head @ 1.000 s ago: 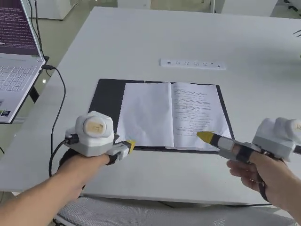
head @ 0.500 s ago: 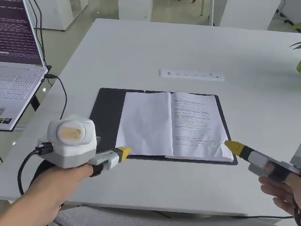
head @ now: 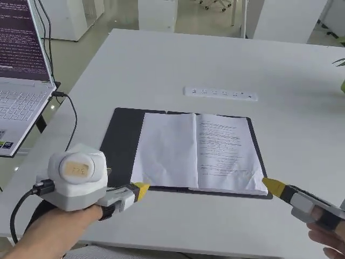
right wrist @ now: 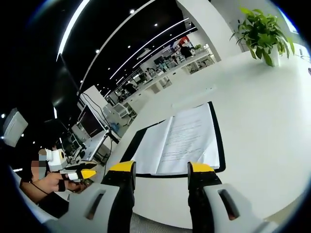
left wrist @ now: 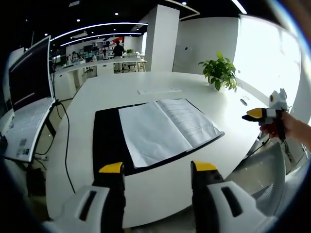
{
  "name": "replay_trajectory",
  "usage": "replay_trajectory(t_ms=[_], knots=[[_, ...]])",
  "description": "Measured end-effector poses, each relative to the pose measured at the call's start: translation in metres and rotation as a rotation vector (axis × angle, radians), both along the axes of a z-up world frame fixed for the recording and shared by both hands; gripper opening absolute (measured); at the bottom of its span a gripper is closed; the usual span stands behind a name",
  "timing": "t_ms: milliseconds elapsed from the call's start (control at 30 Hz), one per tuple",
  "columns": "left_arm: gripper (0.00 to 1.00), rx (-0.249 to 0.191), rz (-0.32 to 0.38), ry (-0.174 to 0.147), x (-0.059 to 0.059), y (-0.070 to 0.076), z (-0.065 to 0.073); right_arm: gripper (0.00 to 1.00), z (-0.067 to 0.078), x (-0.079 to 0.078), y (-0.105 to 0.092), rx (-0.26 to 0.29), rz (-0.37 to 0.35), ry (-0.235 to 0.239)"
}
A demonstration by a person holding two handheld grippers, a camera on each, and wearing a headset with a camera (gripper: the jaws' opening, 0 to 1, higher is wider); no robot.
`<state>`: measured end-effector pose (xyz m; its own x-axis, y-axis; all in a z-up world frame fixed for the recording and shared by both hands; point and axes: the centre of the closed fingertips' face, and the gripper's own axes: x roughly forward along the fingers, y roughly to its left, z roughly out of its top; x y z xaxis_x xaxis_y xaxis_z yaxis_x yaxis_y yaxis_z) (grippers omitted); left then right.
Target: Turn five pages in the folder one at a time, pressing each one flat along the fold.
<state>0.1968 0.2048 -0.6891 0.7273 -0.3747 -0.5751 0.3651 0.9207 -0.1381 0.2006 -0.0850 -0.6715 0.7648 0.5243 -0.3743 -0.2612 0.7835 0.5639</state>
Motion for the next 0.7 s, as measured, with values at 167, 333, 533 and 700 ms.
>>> replay_trajectory(t_ms=[167, 333, 533, 700], knots=[[0.55, 0.003, -0.015, 0.008, 0.007, -0.013, -0.002, 0.42, -0.006, 0.005, -0.008, -0.010, -0.011, 0.007], [0.59, 0.017, -0.032, 0.007, 0.013, -0.023, -0.006, 0.49, -0.018, 0.002, -0.018, -0.078, -0.024, 0.016], [0.58, 0.026, -0.053, 0.030, 0.015, -0.033, -0.015, 0.48, -0.026, 0.000, -0.021, -0.081, -0.015, 0.028], [0.58, 0.032, -0.098, 0.056, 0.018, -0.057, -0.026, 0.48, -0.031, 0.000, -0.025, -0.080, -0.029, 0.035]])
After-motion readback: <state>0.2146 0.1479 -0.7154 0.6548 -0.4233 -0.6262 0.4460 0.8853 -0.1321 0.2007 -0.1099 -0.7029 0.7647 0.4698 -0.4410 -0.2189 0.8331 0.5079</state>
